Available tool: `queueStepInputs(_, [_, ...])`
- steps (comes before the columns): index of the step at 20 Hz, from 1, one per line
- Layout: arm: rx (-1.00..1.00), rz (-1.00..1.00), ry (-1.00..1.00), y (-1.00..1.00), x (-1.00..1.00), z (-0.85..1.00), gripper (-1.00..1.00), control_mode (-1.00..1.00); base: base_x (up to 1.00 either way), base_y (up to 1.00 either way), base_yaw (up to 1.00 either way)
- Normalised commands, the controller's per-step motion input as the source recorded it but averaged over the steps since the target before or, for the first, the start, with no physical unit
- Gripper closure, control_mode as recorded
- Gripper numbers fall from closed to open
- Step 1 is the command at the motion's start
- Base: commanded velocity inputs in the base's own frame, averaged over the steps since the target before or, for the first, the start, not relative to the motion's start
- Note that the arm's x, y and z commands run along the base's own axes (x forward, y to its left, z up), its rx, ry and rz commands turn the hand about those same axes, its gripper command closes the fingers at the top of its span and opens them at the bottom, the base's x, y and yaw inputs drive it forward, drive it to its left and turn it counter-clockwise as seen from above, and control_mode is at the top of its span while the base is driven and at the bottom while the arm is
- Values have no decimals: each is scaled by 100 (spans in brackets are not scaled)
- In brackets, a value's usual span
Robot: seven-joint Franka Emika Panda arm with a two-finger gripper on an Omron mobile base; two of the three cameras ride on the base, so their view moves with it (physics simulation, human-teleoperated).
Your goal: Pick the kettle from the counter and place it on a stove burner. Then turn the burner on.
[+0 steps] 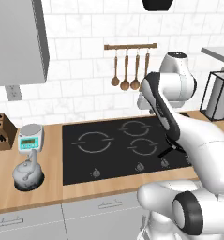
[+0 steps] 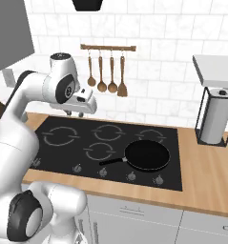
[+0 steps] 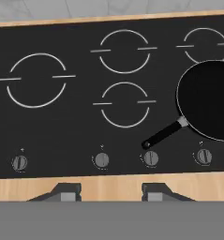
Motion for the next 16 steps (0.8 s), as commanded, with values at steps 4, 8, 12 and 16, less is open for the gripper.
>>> queueStepInputs(4, [-2,0,-13,44,-30,-1,-100,-100,0,0,0])
queueStepInputs(8, [-1,4,-21,100,-71,-7,-100,-100,0,0,0])
queueStepInputs(12, [-2,7,-11,100,-60,-13,-100,-100,0,0,0])
queueStepInputs(16, [-6,10,-6,100,-52,-28,-100,-100,0,0,0])
